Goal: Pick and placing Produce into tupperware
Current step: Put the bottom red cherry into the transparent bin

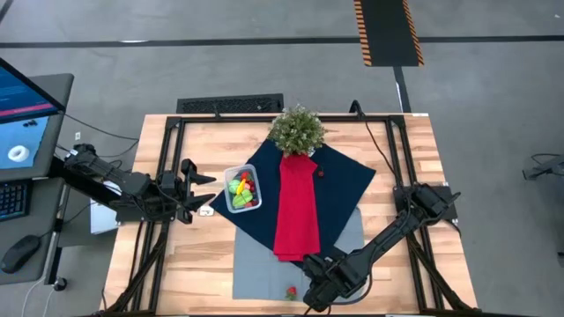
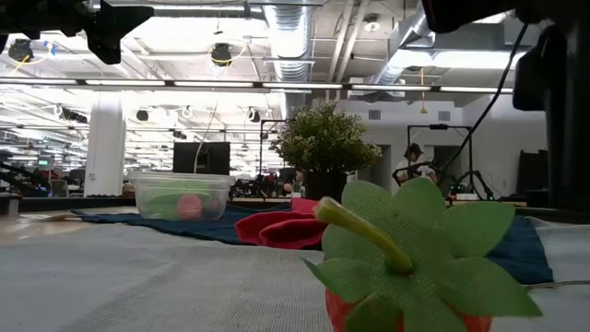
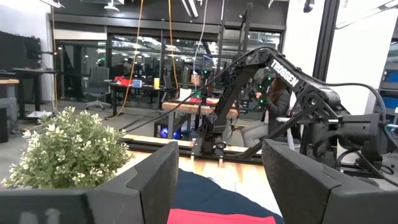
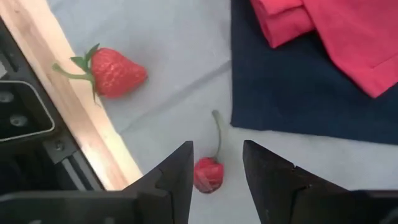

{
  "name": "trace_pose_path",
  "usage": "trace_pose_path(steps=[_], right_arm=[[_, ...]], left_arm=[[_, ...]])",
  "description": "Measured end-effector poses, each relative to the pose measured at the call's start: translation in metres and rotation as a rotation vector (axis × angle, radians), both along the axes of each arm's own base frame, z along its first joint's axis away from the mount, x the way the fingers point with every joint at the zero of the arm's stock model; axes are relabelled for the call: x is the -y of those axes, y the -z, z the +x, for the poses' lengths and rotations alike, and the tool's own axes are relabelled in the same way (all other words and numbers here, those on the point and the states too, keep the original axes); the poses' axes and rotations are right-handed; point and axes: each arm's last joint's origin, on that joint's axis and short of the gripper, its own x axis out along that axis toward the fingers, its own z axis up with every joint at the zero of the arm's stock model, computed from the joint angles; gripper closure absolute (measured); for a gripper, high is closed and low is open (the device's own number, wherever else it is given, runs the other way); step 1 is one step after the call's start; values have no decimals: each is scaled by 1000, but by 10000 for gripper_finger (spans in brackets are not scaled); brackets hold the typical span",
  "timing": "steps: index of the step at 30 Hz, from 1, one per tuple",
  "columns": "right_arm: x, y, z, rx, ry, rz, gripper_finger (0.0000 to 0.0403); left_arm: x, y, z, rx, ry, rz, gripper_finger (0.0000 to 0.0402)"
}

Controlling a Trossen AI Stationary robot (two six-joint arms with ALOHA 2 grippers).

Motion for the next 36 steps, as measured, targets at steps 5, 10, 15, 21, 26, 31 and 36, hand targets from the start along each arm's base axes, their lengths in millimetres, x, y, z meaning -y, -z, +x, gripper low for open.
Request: trace_pose_path(steps=[5,10,15,21,26,31,36], right_arm=[[-2,0,-1,9,-1,-5,251],[-4,12,0,-26,-14,1,254],[-5,12,1,-13,-11,14,253],[-7,20,3,-17,-15,12,260],[-7,18,4,-12,-17,19,267],[-7,19,4,-11,-19,19,276],[-7,19,4,-10,-12,22,281]], left_arm=[[0,0,0,1,0,0,180],[0,0,0,1,0,-1,180],[0,0,0,1,0,-1,180],[0,0,0,1,0,-1,180],[0,0,0,1,0,-1,180],[0,0,0,1,0,-1,180],[0,0,0,1,0,-1,180]])
